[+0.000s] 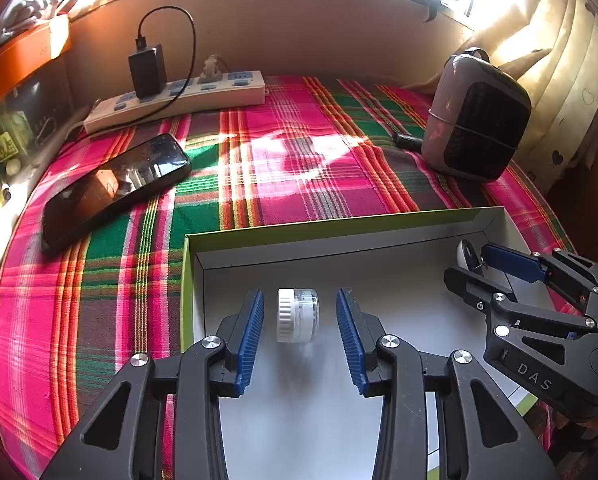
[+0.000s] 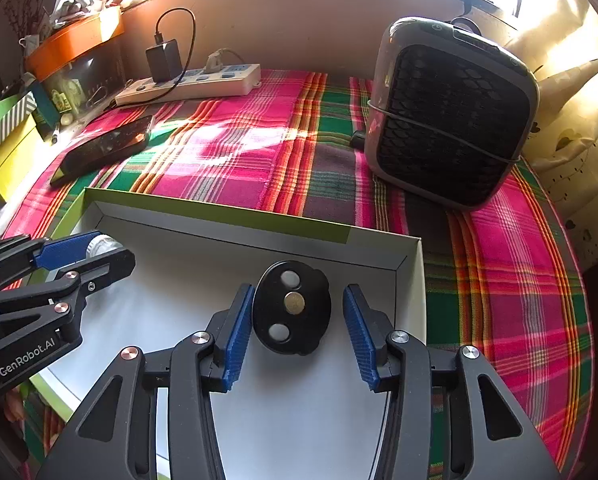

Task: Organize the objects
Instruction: 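Carry both held items into the white tray and open both tools to release, then withdraw both tools from the tray back toward the remaining objects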

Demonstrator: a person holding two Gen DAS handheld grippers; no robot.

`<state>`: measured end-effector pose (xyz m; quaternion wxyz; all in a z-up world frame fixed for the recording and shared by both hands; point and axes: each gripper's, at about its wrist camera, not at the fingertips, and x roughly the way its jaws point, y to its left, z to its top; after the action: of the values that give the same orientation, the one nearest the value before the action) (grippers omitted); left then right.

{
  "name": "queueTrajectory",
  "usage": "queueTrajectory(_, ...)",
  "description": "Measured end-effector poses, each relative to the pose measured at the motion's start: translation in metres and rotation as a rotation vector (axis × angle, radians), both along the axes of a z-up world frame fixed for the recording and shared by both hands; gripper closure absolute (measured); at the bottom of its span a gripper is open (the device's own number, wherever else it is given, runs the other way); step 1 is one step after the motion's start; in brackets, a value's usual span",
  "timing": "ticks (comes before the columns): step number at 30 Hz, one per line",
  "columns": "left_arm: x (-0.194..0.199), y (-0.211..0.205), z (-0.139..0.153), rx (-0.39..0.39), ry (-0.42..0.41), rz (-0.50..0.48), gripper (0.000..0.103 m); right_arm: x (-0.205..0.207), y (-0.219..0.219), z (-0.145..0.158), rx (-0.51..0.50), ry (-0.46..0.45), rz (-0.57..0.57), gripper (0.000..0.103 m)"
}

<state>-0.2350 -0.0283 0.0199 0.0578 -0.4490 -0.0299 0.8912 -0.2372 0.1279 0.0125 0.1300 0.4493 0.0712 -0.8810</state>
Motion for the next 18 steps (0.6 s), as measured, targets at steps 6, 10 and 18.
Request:
queueTrajectory(6, 0.009, -0.001, 0.003, 0.004, 0.003, 0.004, 0.064, 0.008, 0.001, 0.004, -0.006, 0.012, -0.008, 0.05)
queueTrajectory(10, 0.016, 0.0, 0.009, -0.002, 0.023, 0.003, 0.064, 0.014, 0.001, 0.009, -0.007, 0.026, -0.01, 0.049)
queueTrajectory(18, 0.036, -0.002, 0.02, -0.002, 0.057, 0.008, 0.063, 0.032, 0.004, 0.019, -0.026, 0.052, -0.02, 0.048)
